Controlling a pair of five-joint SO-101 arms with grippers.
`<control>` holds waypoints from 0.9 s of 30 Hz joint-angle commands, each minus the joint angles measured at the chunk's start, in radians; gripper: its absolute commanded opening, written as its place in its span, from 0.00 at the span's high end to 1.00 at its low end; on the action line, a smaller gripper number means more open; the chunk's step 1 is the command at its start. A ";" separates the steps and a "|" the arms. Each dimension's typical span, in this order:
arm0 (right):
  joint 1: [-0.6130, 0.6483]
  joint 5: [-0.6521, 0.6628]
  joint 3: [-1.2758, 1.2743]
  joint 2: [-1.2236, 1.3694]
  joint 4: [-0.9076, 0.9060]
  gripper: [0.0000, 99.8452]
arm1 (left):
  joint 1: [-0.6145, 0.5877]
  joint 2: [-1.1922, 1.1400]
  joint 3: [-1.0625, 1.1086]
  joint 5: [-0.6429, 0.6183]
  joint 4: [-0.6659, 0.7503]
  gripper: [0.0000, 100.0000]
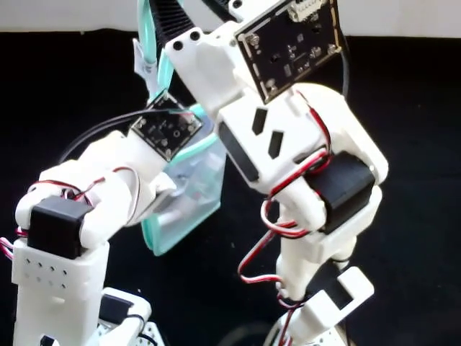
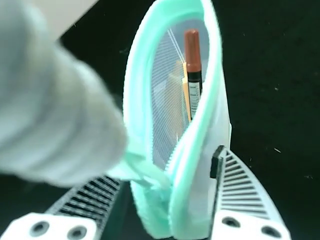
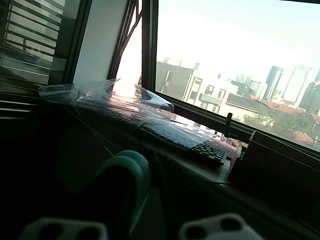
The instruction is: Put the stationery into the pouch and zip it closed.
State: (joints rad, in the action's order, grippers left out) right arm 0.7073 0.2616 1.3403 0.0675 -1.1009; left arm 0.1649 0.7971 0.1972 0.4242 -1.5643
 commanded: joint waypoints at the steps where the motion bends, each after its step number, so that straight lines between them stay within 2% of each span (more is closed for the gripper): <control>1: 0.007 0.008 0.005 -0.005 -0.001 0.99 | -0.010 0.004 -0.004 0.005 0.055 0.84; 7: 0.004 0.009 -0.001 -0.004 -0.019 0.99 | -0.010 0.039 -0.036 0.008 0.078 0.99; 14: -0.005 0.012 -0.001 -0.004 -0.044 0.99 | -0.015 0.105 -0.039 0.009 0.041 0.99; 19: -0.119 0.012 -0.004 -0.001 -0.044 0.99 | -0.016 0.157 -0.031 0.015 -0.017 0.99; 23: -0.239 0.009 -0.002 0.018 -0.044 0.99 | -0.016 0.208 -0.031 0.098 -0.103 0.99; 27: -0.312 0.008 -0.002 0.058 -0.044 0.99 | -0.016 0.266 -0.033 0.100 -0.121 0.99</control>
State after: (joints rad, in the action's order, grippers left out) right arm 0.4649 0.2616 1.3372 0.1181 -1.1439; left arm 0.1665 1.0196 0.1972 0.5117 -1.6763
